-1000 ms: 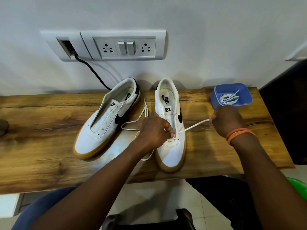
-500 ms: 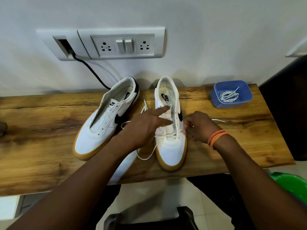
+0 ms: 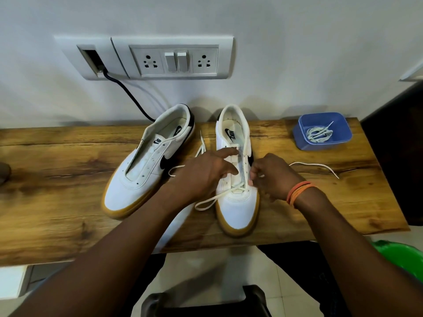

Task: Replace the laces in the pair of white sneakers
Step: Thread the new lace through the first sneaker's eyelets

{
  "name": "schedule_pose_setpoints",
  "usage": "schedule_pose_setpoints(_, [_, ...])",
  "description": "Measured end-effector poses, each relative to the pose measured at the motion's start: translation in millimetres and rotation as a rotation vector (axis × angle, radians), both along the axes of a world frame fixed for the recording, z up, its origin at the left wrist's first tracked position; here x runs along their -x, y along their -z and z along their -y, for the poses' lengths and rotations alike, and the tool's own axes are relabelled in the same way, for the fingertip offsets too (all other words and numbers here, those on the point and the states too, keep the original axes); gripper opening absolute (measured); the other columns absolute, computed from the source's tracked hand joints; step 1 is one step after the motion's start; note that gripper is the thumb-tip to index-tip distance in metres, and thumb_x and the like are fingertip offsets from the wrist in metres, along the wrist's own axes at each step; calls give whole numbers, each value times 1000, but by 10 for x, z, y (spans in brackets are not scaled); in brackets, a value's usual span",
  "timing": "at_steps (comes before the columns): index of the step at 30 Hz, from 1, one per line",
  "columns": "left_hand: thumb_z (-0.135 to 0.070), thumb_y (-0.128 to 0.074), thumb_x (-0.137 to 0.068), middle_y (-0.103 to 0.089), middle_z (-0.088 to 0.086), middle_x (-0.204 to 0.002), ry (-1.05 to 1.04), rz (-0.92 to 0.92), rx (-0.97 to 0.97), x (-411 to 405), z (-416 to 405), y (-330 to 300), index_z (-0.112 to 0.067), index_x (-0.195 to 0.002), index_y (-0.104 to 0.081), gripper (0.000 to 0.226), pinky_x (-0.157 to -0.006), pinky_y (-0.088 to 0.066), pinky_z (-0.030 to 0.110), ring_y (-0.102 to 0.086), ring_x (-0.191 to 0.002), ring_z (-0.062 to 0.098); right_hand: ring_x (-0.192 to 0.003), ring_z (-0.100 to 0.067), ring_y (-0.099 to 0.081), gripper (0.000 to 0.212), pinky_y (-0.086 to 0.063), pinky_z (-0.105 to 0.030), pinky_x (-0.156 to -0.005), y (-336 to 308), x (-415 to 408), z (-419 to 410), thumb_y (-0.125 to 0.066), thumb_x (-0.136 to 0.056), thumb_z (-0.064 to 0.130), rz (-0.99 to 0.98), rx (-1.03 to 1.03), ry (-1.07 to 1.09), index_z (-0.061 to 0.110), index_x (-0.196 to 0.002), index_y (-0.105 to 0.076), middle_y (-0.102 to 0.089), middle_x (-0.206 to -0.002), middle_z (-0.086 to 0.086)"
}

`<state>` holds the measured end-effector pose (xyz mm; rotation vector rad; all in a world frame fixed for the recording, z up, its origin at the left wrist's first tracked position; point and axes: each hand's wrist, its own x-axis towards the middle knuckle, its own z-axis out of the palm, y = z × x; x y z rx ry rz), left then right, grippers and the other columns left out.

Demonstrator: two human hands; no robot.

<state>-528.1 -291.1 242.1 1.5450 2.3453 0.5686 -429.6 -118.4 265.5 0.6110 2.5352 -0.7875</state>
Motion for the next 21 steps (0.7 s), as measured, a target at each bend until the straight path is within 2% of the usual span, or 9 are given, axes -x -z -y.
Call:
schedule_pose_setpoints(2, [5,-65,-84,-47,-2,-147,4,-17,-6,-10,4,3,-22,-111,-74,39,-71,-58,41,-67,-93,17,-74,-20,-60,2,-59,-41,-68,-17,6,-25,-70,-86,9,8,-32,10,8,-86,-69,-53,-87,-2])
schedule_pose_setpoints(4, [2,-67,-85,-46,-2,-146,-3,-24,-10,-13,9,0,-23,-111,-74,37,-74,-58,43,-65,-100,21,-65,-17,-65,7,-59,-36,-58,-53,1,-199,-66,-89,5,-11,-7,146,1,-84,-64,-57,-79,-7])
schedule_pose_setpoints(5, [1,-67,-85,-45,-3,-147,-8,-18,-9,-13,13,-6,-24,-111,-74,37,-73,-58,43,-64,-100,20,-65,-16,-67,9,-59,-34,-59,-77,-15,-303,-66,-90,6,-16,-16,211,1,-83,-63,-59,-79,-10])
schedule_pose_setpoints(8, [1,-67,-83,-43,-4,-147,-9,2,11,-14,16,-25,-25,-109,-74,38,-72,-57,42,-64,-97,18,-74,-28,-66,8,-60,-46,-72,-121,-64,-500,-76,-84,14,-65,-199,248,12,-80,-69,-65,-96,-13])
schedule_pose_setpoints(11, [0,-69,-84,-44,0,-145,-7,-2,16,-43,7,-58,-25,-106,-76,34,-75,-56,42,-63,-99,21,-73,-30,-64,17,-57,-37,-47,-96,-66,-352,-82,-77,22,-82,-34,198,21,-84,-67,-53,-105,-8])
schedule_pose_setpoints(13, [-4,-71,-84,-43,2,-145,0,-16,28,-64,0,-80,-24,-107,-76,30,-76,-55,42,-63,-99,23,-74,-28,-63,16,-51,-30,-42,-10,-20,-171,-82,-77,24,-14,43,96,24,-81,-66,-51,-106,-8])
schedule_pose_setpoints(16, [-8,-72,-84,-43,3,-144,5,-27,37,-80,-3,-97,-24,-106,-76,27,-75,-55,41,-63,-97,22,-72,-23,-60,14,-43,-24,-49,82,27,-16,-76,-83,18,32,-55,-34,22,-76,-65,-54,-105,-7])
schedule_pose_setpoints(18, [-9,-72,-84,-43,3,-142,2,-28,39,-77,-3,-107,-24,-104,-76,25,-75,-55,41,-62,-98,22,-75,-25,-62,10,-51,-32,-54,55,25,-95,-74,-84,14,12,-79,0,18,-76,-69,-60,-100,-8])
schedule_pose_setpoints(21, [-9,-72,-84,-43,3,-141,-3,-28,42,-75,3,-122,-25,-103,-76,25,-76,-55,42,-60,-102,24,-78,-28,-65,5,-59,-48,-75,-79,-32,-394,-76,-82,13,-32,-86,199,10,-81,-72,-67,-92,-9])
